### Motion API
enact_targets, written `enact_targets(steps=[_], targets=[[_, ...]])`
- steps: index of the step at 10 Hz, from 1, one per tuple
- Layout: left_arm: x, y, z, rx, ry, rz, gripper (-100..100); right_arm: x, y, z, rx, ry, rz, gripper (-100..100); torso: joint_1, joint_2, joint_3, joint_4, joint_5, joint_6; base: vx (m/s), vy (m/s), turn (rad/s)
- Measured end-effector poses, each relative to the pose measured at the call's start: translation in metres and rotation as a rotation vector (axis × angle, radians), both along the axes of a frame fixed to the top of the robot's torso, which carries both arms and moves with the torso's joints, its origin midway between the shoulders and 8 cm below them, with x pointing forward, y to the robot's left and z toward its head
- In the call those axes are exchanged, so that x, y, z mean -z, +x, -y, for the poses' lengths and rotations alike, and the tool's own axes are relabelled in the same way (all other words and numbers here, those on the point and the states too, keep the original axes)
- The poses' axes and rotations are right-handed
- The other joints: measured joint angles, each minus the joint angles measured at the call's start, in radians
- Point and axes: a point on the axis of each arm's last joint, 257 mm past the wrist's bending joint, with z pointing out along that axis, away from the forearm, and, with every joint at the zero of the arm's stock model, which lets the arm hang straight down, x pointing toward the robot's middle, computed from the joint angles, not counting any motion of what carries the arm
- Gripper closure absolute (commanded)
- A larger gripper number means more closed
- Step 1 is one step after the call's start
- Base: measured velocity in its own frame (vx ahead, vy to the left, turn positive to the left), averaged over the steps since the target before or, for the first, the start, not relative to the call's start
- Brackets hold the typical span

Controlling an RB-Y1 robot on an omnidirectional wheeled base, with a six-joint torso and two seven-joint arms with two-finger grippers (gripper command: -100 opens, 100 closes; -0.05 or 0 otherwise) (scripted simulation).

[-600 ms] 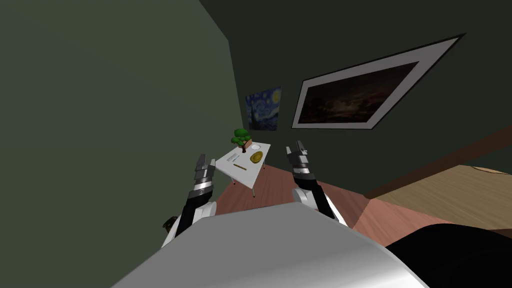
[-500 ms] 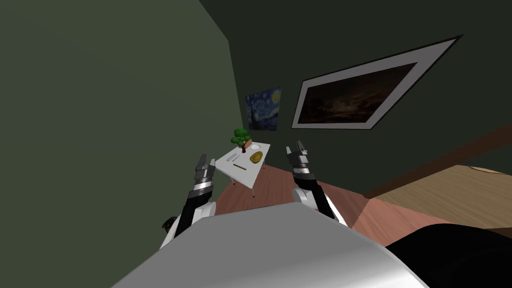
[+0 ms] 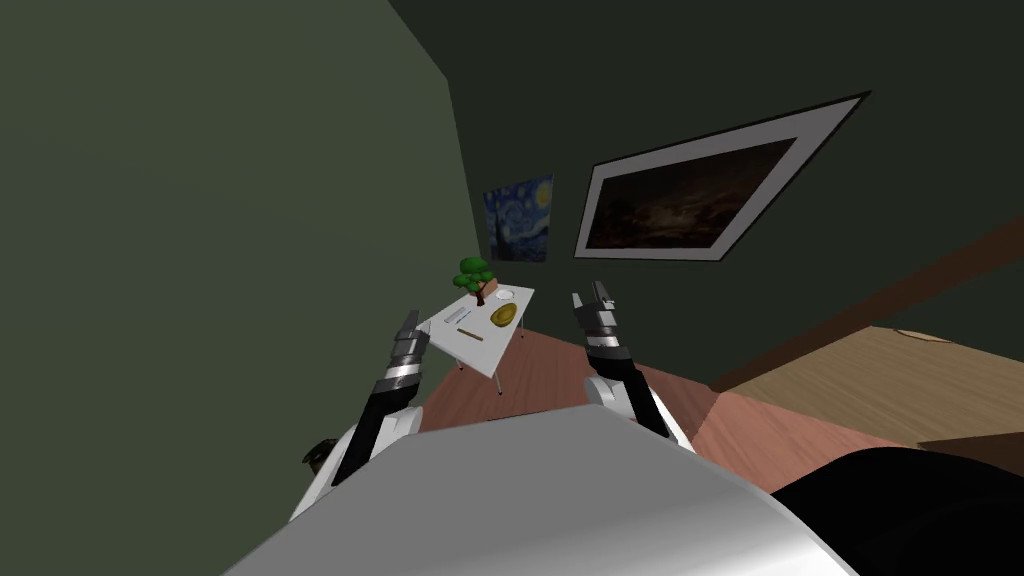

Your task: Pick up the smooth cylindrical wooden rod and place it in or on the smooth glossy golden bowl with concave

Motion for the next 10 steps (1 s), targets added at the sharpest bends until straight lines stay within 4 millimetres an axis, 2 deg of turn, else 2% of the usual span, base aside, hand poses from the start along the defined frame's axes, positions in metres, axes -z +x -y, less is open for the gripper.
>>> enact_targets(steps=[3,5,10], targets=[[0.021,0.017,-0.021,-0.030,0.069,-0.104,-100,0.000,0.000,0.000,0.000,0.000,0.000,0,0.000,-0.001,0.000,0.000,0.000,0.000,0.004,-0.186,-0.079],[0.048,0.027,-0.038,-0.063,0.113,-0.188,-100,0.000,0.000,0.000,0.000,0.000,0.000,0,-0.003,-0.001,-0.001,0.000,-0.001,0.000,0.009,-0.179,-0.055],[0.080,0.035,-0.073,-0.124,0.164,-0.325,-100,0.000,0.000,0.000,0.000,0.000,0.000,0,0.005,-0.002,-0.001,0.000,0.001,0.000,0.021,-0.104,-0.056]])
